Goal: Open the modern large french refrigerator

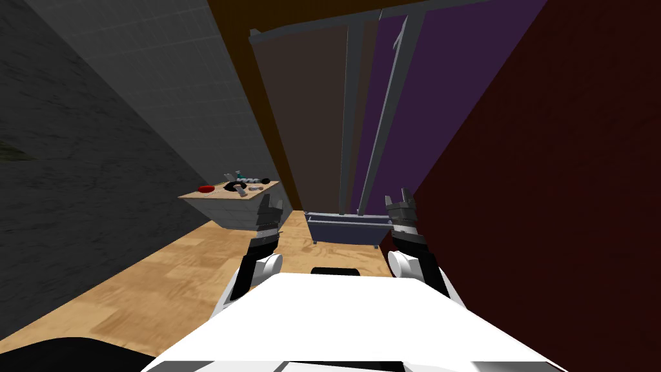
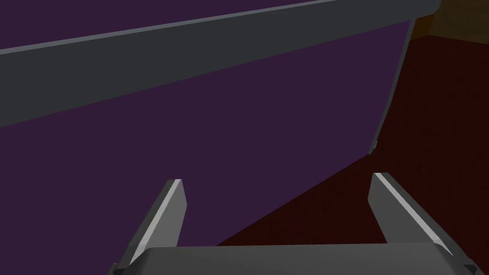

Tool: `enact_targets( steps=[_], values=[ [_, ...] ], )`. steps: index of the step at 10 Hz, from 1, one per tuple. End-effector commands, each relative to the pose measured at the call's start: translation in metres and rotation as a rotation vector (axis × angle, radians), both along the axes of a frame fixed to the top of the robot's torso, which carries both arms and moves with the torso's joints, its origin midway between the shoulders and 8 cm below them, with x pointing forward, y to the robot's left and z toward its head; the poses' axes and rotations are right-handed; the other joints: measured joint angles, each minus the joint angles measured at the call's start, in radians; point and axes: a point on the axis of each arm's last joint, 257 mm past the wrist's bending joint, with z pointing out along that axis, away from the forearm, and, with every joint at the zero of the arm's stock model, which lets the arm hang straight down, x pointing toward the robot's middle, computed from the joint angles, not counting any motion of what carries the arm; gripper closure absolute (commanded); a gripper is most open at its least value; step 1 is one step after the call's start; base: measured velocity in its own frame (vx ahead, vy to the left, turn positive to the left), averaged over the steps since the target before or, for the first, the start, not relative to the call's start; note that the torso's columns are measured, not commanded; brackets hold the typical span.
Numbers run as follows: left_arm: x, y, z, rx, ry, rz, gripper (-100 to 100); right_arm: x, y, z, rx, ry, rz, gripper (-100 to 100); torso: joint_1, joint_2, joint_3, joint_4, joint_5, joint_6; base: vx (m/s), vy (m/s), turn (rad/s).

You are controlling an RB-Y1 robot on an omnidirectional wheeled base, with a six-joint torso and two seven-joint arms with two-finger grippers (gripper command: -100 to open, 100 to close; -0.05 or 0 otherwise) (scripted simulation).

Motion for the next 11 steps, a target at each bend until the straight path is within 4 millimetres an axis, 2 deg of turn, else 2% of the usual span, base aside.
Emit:
enact_targets(
  steps=[1,9,10,11],
  values=[
    [0.0000,0.0000,0.0000,0.000,0.000,0.000,0,0.0000,0.0000,0.0000,0.000,0.000,0.000,0,0.000,0.040,-0.082,0.041,0.000,0.000,0.000,0.000,0.000],
    [-0.0001,0.0000,0.0002,0.000,0.000,0.000,0,-0.0001,0.0000,0.0002,0.000,0.000,0.000,0,0.000,0.618,-1.234,0.617,0.000,0.000,0.000,0.000,0.000],
    [-0.0001,0.0000,0.0002,0.000,0.000,0.000,0,0.0016,0.0038,-0.0011,-0.049,0.011,0.009,-100,0.000,0.691,-1.382,0.691,0.000,0.000,0.010,0.008,-0.002],
    [0.0000,0.0000,-0.0001,0.000,0.000,0.000,0,0.0030,0.0063,-0.0028,-0.087,0.021,0.013,-100,0.000,0.725,-1.451,0.724,0.000,0.000,0.011,0.019,-0.004]
  ],
)
